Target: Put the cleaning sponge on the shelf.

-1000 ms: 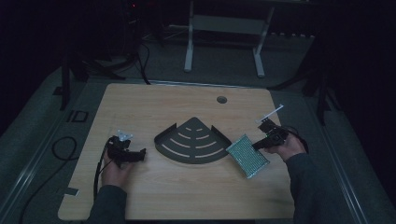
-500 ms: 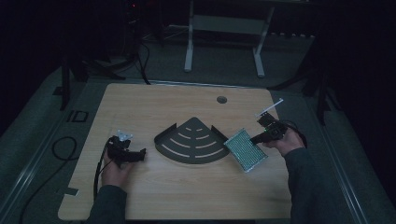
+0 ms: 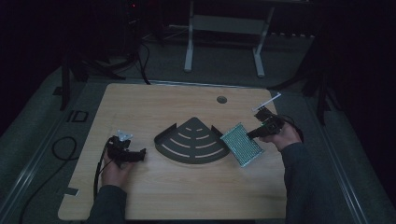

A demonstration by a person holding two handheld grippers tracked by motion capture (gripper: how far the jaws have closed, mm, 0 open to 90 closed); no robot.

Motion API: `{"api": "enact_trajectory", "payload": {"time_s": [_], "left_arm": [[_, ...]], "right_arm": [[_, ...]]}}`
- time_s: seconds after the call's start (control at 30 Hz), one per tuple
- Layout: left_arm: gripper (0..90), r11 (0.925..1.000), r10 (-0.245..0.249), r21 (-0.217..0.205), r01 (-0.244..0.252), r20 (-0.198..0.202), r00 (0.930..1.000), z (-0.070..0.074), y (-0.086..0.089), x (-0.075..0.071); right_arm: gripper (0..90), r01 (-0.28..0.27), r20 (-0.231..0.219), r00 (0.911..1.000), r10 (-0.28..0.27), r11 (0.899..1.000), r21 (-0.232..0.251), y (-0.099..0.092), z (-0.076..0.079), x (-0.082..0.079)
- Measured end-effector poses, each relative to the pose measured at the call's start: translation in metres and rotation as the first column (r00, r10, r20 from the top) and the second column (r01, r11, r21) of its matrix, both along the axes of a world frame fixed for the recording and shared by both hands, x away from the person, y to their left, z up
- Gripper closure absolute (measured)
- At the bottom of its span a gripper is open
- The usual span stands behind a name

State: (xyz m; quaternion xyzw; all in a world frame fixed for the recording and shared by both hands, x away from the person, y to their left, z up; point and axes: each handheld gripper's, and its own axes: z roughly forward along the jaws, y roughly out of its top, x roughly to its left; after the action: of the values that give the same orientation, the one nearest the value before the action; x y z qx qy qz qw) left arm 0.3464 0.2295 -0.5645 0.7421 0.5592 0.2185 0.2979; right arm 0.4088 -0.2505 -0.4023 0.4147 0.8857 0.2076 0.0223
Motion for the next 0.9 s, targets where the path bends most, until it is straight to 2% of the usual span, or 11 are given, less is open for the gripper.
{"api": "enact_trajectory", "payload": {"time_s": [0.4, 0.9], "left_arm": [[1.7, 1.0000, -0.002, 0.003, 0.002, 0.001, 1.0000, 0.000, 0.000, 0.000], [1.7, 1.0000, -0.001, 0.002, 0.001, 0.000, 1.0000, 0.000, 0.000, 0.000]], "right_arm": [[89.5, -0.018, 0.021, 0.9996, 0.018, 1.000, -0.006, 0.011, 0.004, 0.008], [89.6, -0.007, 0.027, 0.9996, 0.007, 1.000, 0.006, 0.020, 0.005, 0.017]]}}
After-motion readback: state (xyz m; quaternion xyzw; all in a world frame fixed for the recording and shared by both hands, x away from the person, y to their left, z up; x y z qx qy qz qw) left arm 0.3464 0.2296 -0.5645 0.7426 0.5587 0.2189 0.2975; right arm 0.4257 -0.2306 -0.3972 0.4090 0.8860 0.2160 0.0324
